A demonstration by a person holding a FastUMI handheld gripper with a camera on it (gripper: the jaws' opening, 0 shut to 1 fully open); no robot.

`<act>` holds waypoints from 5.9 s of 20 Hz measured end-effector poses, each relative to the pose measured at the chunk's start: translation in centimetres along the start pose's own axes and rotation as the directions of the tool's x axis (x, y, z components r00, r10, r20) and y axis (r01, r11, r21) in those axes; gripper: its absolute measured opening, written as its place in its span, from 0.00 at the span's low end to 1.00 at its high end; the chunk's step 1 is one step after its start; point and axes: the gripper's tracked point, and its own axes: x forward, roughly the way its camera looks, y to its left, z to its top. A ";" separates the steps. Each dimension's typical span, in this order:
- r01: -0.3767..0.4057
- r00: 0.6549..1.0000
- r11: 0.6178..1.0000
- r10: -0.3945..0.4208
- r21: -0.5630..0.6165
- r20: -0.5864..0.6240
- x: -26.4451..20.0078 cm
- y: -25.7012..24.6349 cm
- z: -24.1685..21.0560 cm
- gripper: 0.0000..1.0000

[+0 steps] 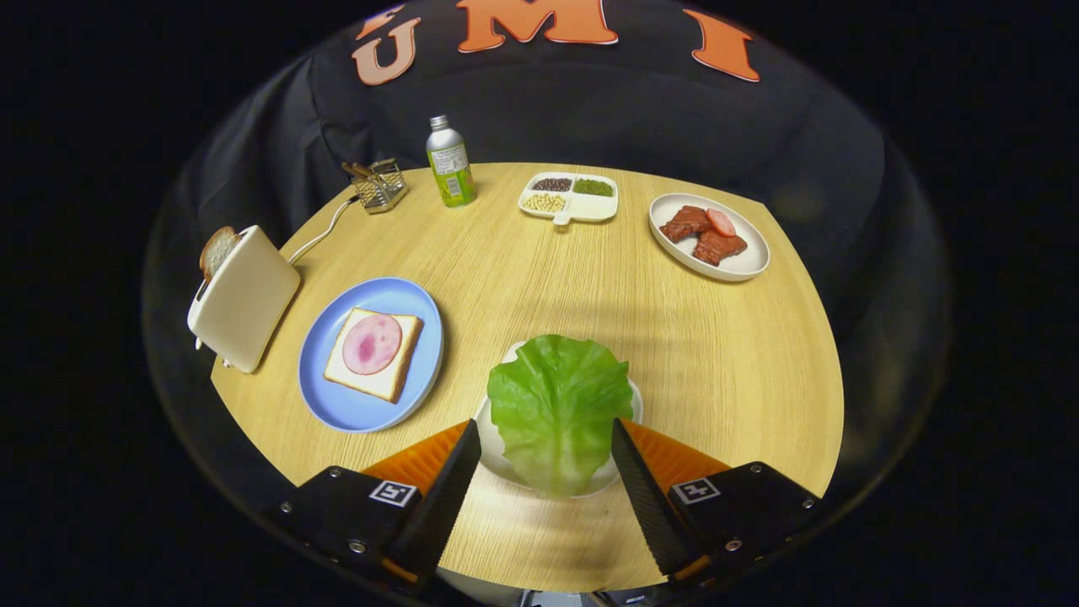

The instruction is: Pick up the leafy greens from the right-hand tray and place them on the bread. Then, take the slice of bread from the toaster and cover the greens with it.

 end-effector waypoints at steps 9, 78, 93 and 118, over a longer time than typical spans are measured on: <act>0.020 0.991 1.000 -0.022 -0.021 -0.130 4.8 -0.1 -2.1 0.92; -0.247 0.969 0.968 0.246 -0.052 -0.035 4.6 21.6 6.2 0.34; -0.281 0.949 0.952 0.294 -0.119 0.112 -4.2 29.9 14.2 0.77; -0.245 0.967 0.935 0.255 -0.255 0.004 -6.2 50.3 19.0 0.90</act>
